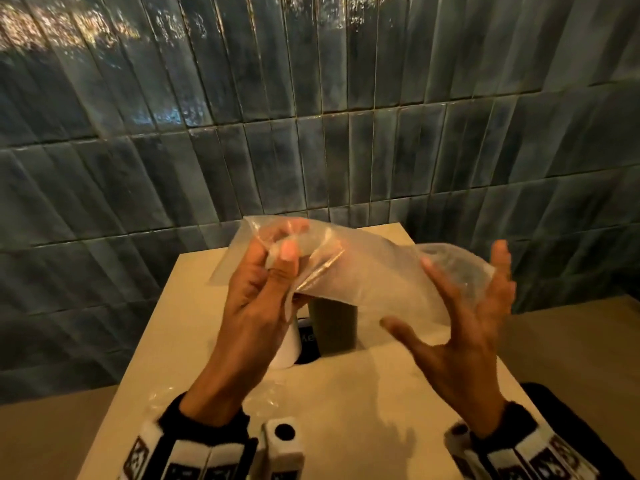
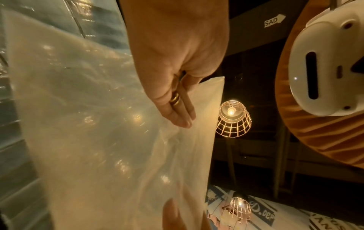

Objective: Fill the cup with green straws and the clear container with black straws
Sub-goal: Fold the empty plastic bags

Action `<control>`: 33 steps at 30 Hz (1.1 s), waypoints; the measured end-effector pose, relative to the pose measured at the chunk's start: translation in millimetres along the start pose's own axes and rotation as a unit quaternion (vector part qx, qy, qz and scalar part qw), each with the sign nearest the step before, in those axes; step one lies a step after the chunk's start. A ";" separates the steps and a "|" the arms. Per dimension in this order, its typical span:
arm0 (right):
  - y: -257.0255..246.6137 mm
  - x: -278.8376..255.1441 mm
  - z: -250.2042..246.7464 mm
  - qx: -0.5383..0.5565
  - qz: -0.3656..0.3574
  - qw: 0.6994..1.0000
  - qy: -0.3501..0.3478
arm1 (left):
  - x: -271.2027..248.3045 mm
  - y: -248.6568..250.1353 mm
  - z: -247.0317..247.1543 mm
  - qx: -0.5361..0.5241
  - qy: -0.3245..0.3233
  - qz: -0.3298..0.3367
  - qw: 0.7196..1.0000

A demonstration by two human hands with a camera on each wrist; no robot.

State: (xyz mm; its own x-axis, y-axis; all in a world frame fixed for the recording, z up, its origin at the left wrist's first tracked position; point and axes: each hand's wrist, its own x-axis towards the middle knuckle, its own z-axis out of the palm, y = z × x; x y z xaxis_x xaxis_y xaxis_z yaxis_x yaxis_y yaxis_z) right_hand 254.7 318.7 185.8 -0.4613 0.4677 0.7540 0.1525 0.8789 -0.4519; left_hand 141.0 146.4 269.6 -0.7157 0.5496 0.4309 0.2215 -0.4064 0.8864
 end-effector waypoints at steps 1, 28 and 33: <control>0.6 3.0 0.9 -0.016 0.014 0.999 0.030 | 1.2 1.9 2.2 0.001 -0.002 0.004 1.000; 11.8 46.0 -19.7 0.519 0.186 0.830 -0.080 | 23.5 -72.0 -51.3 0.219 0.047 0.003 0.975; 7.4 52.9 -30.4 0.537 0.186 0.818 -0.091 | 40.9 -48.5 -36.7 0.155 0.015 -0.035 0.987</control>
State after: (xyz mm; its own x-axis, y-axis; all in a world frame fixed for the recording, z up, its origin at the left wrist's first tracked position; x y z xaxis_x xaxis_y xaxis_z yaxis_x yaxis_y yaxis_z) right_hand 257.9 352.8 236.8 -0.6946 0.5761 0.4308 -0.4996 0.0444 -0.8651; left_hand 76.6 161.8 238.0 -0.7544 0.5451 0.3658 0.3598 -0.1226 0.9249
